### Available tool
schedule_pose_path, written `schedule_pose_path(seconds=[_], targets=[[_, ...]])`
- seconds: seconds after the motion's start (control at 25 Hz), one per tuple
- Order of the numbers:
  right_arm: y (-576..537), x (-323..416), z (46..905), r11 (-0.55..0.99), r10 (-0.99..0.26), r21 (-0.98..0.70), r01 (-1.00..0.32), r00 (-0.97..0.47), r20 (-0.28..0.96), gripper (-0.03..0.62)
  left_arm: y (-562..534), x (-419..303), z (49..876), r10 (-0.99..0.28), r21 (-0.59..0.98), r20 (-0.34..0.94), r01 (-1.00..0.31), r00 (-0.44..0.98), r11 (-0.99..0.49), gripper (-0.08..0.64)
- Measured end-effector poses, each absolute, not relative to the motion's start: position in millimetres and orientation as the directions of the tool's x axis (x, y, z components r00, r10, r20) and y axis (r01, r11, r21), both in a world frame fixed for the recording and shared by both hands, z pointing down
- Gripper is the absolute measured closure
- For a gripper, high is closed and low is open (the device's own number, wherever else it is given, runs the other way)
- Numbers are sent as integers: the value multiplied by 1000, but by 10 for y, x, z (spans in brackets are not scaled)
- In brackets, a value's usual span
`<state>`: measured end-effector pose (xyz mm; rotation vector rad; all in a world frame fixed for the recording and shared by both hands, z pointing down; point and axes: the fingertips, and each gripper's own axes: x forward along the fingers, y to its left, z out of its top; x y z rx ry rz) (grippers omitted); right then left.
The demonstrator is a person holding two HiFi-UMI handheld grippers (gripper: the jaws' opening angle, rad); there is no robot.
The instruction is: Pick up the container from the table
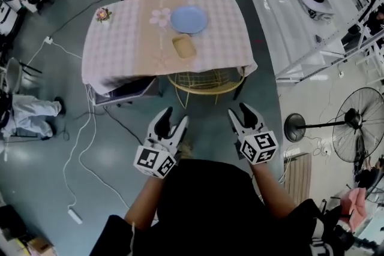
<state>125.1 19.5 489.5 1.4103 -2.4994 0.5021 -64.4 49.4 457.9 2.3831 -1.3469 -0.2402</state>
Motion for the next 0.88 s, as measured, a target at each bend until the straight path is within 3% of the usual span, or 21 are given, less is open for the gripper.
schedule_pose_path(seconds=[0.44, 0.88], targets=[[-1425, 231, 5266, 448, -763, -202, -871, -491, 420, 431, -518, -1449, 4576, -851, 422, 9, -773, 526, -473, 356], [-2729, 423, 6648, 463, -626, -101, -880, -406, 666, 431, -1161, -1636, 4697, -902, 478, 53, -804, 429, -354, 357]])
